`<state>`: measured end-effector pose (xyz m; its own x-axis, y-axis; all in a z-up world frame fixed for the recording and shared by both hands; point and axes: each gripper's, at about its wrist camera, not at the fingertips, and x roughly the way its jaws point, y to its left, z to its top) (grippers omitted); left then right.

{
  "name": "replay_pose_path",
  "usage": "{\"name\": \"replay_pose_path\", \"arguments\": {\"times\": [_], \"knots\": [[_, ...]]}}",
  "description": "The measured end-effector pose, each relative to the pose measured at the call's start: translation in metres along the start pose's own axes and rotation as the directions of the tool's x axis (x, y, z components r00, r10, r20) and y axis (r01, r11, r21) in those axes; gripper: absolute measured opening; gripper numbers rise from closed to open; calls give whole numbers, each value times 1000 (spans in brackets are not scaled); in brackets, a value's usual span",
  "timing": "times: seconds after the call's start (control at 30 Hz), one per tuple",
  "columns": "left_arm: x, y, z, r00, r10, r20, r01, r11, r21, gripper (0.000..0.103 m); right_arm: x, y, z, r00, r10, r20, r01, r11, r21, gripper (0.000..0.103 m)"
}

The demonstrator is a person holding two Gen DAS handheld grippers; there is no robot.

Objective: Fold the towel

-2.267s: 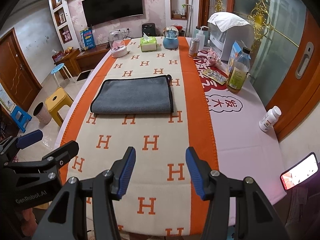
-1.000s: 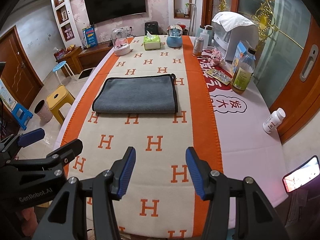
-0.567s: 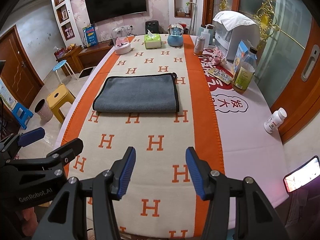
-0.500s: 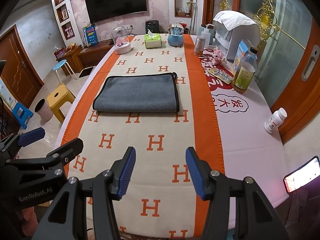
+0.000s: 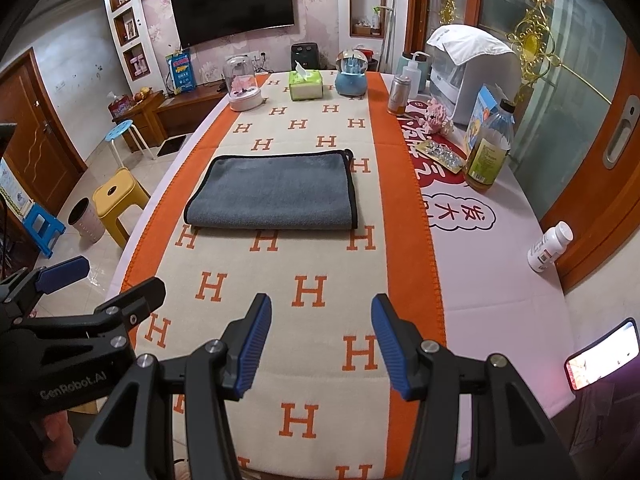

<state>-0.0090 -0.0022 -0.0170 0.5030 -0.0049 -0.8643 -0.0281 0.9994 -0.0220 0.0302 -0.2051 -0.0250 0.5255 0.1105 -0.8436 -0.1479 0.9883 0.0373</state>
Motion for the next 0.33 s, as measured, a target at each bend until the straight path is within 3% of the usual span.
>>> {"name": "replay_pose_path", "arguments": {"times": [0.33], "knots": [[1, -3, 0, 1000, 2, 7, -2, 1000, -2, 97, 1, 0, 2, 1000, 3, -3, -3, 1000, -1, 52]]}}
